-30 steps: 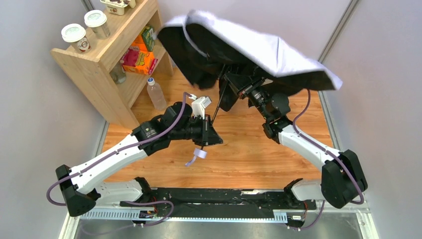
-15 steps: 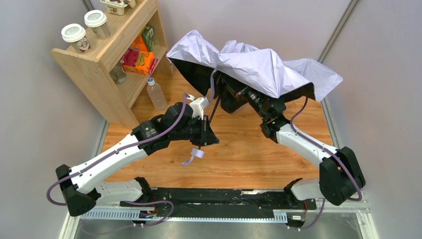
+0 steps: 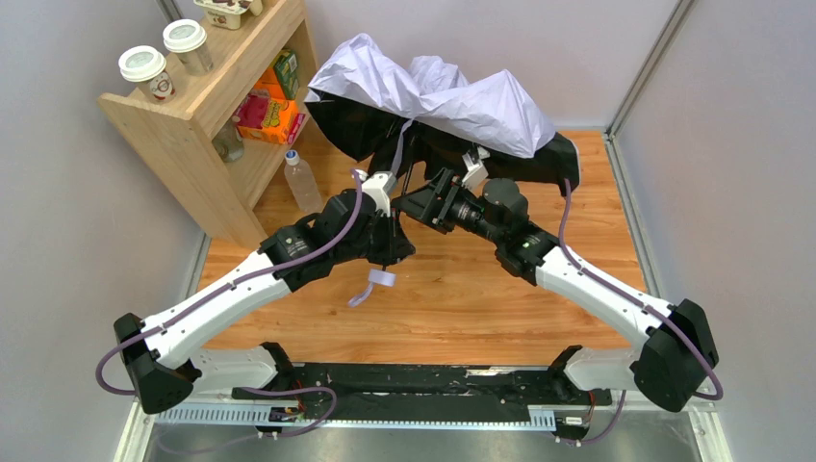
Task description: Put away the umbrella
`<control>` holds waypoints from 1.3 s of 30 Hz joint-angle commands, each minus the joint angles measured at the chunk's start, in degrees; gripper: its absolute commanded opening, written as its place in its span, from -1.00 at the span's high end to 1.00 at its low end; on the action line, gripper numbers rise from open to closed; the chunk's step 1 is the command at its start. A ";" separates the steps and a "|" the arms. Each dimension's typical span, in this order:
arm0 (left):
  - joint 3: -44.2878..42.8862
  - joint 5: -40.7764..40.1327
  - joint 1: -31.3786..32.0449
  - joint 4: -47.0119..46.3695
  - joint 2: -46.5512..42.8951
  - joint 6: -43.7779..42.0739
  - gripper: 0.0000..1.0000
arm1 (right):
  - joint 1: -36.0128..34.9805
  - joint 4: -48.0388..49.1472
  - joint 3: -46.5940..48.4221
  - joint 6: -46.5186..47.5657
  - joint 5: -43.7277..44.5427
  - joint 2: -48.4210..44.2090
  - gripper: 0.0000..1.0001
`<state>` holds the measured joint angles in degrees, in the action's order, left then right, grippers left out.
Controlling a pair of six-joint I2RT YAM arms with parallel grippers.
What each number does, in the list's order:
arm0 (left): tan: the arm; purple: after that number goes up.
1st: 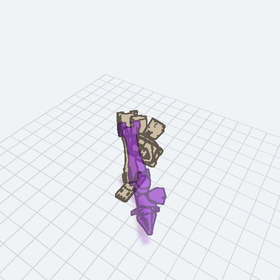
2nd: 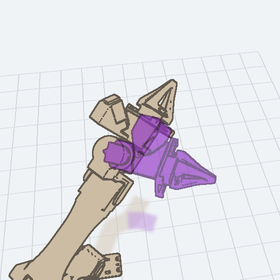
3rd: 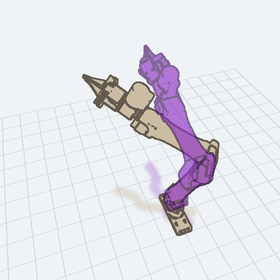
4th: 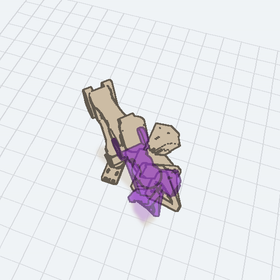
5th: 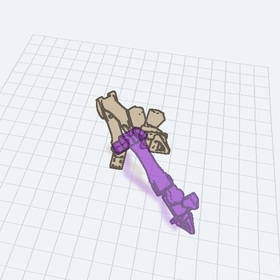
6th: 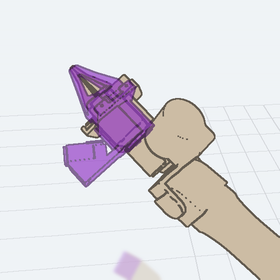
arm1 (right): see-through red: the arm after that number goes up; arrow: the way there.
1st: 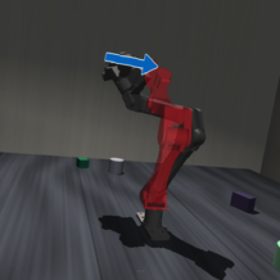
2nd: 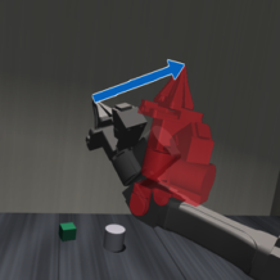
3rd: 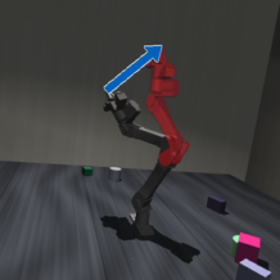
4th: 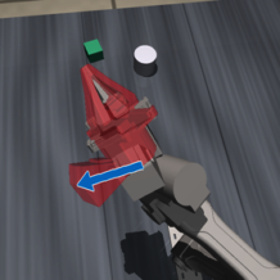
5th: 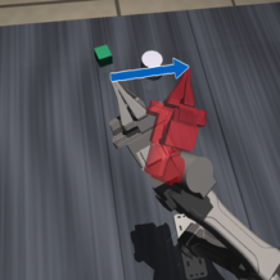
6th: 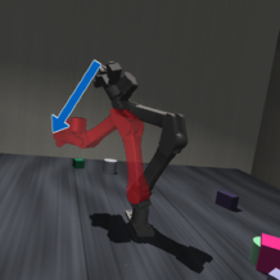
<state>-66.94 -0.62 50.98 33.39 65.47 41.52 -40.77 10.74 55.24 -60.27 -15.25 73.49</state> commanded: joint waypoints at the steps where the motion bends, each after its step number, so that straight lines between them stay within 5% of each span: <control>1: -6.19 -4.56 -0.09 -9.40 0.18 -5.31 1.00 | -1.15 -6.86 -0.14 6.47 4.77 -5.02 -0.57; 10: -8.65 -14.56 4.82 -3.86 2.29 -6.89 1.00 | -9.05 -24.17 12.85 14.57 26.30 -2.93 -0.44; 19: -12.08 -21.96 8.43 0.36 5.19 -6.62 1.00 | -16.27 -30.17 22.27 15.53 40.90 3.31 -0.39; 23: -10.77 -19.08 8.43 -1.56 3.36 -7.06 1.00 | -15.04 -26.94 23.87 20.98 35.40 3.94 -0.26; 29: -4.52 -10.12 8.43 -11.40 -1.49 -6.18 1.00 | -6.96 -3.83 11.12 13.25 16.42 -0.28 0.20; 32: -8.11 -7.91 8.35 -8.78 0.35 -6.01 1.00 | -6.69 -5.11 14.27 15.18 10.60 1.65 0.27; 33: -8.64 -7.38 8.43 -7.47 1.14 -6.01 1.00 | -6.51 -5.03 14.36 15.44 9.80 1.65 0.62; 35: -7.95 -7.02 8.43 -7.98 0.71 -5.14 1.00 | -5.20 -0.13 11.49 13.79 8.49 0.69 1.00; 38: -5.93 -7.20 8.34 -9.74 -2.35 -4.25 0.98 | -1.08 15.55 3.33 4.50 1.74 -0.19 1.00; 39: -4.53 -7.20 8.34 -10.00 -3.24 -3.64 0.79 | 0.33 22.06 1.29 1.68 -0.64 0.07 1.00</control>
<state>-70.67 -10.48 58.81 31.53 67.26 38.20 -45.32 10.90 64.42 -51.24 -5.69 74.26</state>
